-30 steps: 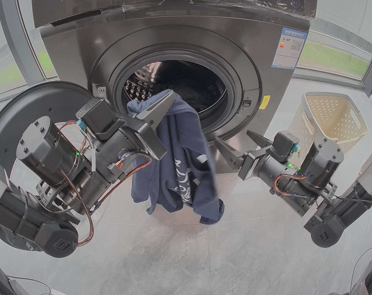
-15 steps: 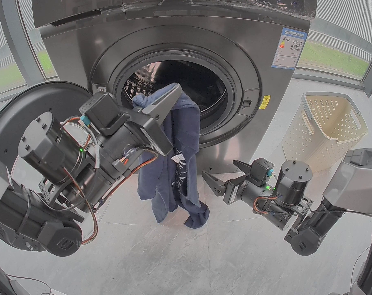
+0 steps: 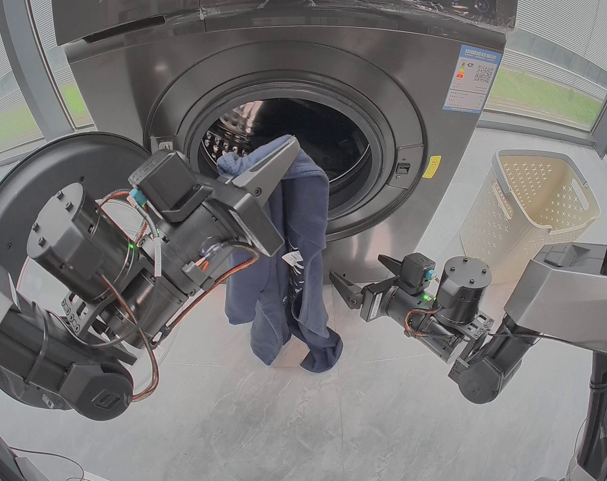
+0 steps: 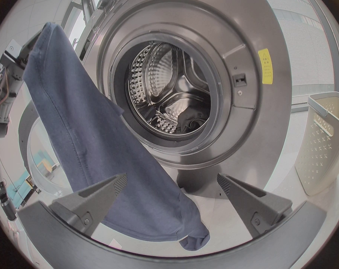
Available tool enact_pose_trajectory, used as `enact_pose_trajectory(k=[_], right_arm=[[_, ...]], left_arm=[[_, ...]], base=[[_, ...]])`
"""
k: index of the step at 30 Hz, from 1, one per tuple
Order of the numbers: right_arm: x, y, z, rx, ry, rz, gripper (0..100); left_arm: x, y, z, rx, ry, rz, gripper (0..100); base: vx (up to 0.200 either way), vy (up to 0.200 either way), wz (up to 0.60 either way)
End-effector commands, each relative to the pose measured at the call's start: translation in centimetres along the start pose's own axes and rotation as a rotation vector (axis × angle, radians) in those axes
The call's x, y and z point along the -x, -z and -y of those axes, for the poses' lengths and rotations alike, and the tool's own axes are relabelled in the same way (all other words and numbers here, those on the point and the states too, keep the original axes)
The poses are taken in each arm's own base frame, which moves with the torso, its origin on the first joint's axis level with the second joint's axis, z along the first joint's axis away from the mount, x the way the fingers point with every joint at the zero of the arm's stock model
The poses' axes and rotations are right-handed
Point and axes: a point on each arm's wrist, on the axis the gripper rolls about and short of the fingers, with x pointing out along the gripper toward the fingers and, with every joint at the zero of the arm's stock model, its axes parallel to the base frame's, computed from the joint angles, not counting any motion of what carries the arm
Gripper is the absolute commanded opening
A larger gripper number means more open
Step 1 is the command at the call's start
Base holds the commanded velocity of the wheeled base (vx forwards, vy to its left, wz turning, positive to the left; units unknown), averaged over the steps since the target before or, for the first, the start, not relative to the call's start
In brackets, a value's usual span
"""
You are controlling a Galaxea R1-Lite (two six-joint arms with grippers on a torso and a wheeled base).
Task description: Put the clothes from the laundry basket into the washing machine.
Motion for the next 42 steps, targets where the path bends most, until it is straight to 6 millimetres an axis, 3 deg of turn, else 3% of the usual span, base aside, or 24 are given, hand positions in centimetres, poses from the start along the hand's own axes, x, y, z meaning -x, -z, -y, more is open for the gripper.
enact_pose_trajectory(k=[1,7,11,16,27,35,42], right_arm=[[-0.5,2.5,-0.7,0.003,-0.026,-0.056,100],[-0.2,2.8,-3.3,0.001,-0.103,-0.067,100],[-0.3,3.1,-4.0,0.003,-0.125,-0.071,100],[-1.3,3.9,-4.1,0.013,-0.139,-0.066,100],[-4.2,3.7,-4.0,0.013,-0.156,0.008,100],[-5.9,5.3,-3.4,0.016,-0.239,0.02,100],[-7.1,5.6,-3.4,0.016,-0.258,0.055,100]], left_arm=[[-0.1,0.0,0.0,0.001,0.003,0.0,0],[-0.2,0.0,0.0,0.004,0.037,0.001,0],[-0.2,-0.2,0.1,0.004,0.041,0.005,0],[-0.2,-0.3,0.3,0.007,0.045,0.006,0],[0.0,-0.8,1.1,0.017,0.067,0.018,0],[0.2,-1.2,1.6,0.019,0.082,0.025,0],[0.3,-1.7,1.7,0.018,0.085,0.037,0]], base=[[0.0,0.0,0.0],[0.0,0.0,0.0],[0.0,0.0,0.0],[0.0,0.0,0.0],[0.0,0.0,0.0],[0.0,0.0,0.0],[0.0,0.0,0.0]])
